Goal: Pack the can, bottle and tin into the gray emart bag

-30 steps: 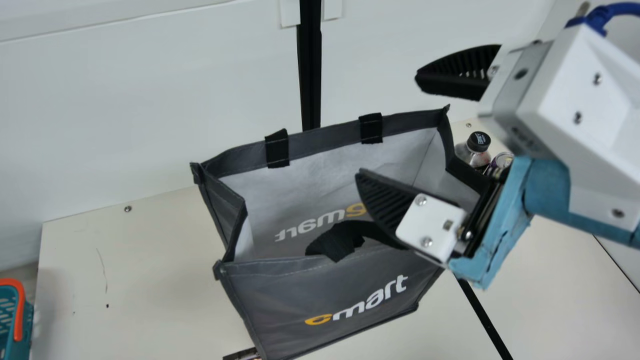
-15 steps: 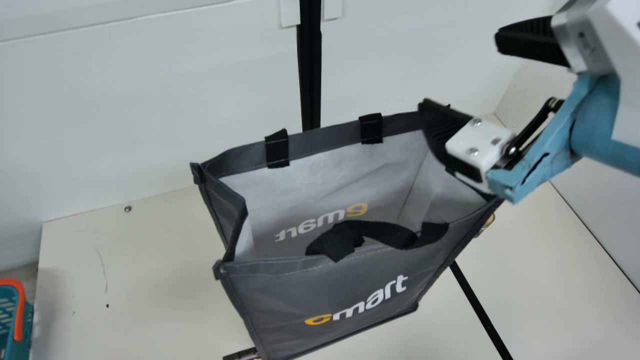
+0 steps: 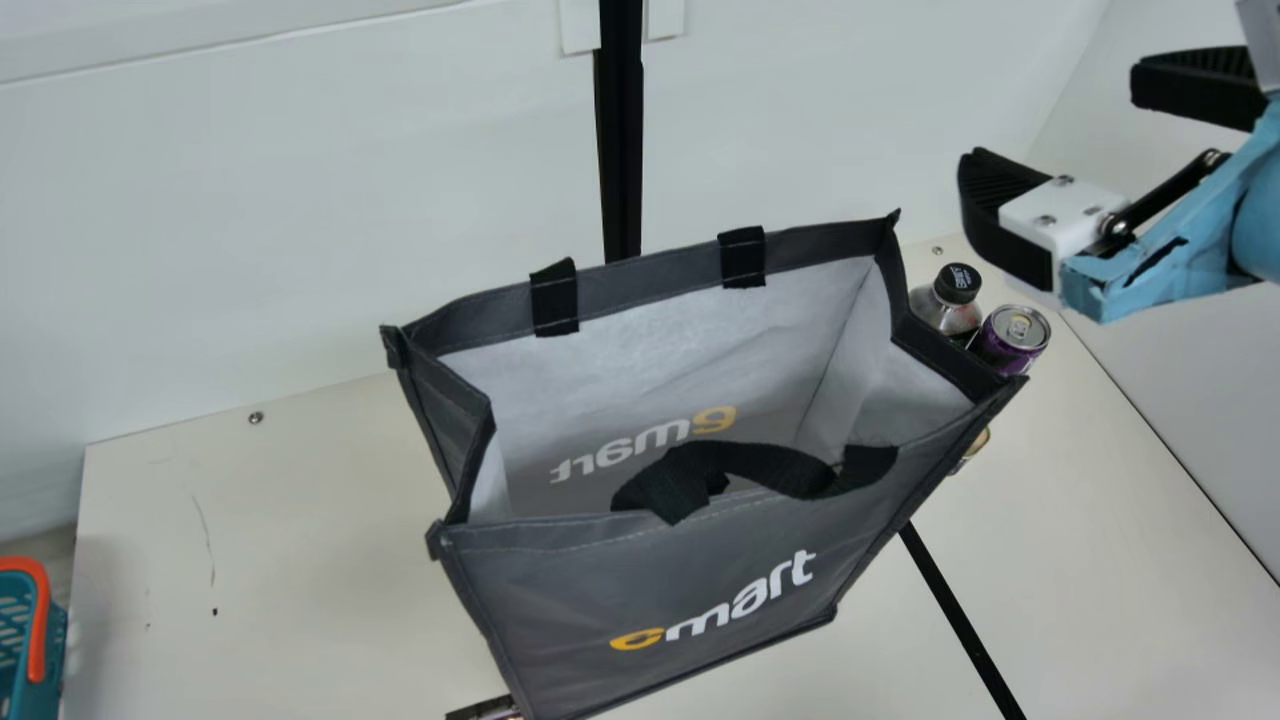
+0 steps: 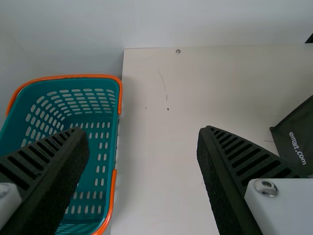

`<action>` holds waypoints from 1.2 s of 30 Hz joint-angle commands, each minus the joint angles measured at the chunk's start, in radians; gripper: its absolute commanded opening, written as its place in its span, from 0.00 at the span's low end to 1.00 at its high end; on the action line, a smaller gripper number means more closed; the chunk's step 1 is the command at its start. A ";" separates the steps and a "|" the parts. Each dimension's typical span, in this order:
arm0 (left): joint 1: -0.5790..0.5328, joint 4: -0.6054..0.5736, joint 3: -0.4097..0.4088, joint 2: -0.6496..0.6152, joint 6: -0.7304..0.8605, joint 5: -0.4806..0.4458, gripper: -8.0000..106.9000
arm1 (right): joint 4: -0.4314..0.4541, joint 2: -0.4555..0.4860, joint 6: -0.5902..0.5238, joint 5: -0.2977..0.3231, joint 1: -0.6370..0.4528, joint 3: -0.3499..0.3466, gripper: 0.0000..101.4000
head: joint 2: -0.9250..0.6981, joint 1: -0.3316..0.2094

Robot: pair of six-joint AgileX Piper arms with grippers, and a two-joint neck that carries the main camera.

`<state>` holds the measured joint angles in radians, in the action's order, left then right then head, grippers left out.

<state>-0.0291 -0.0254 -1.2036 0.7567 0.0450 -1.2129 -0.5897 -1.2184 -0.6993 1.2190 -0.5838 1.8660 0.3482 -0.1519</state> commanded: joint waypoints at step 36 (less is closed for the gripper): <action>0.000 0.000 0.000 0.000 0.000 0.000 0.85 | 0.338 0.032 0.188 0.001 -0.018 -0.222 0.90 | 0.001 -0.023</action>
<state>-0.0291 -0.0254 -1.2036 0.7567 0.0450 -1.2129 -0.2526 -1.1865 -0.5115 1.2200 -0.6011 1.6477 0.3482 -0.1519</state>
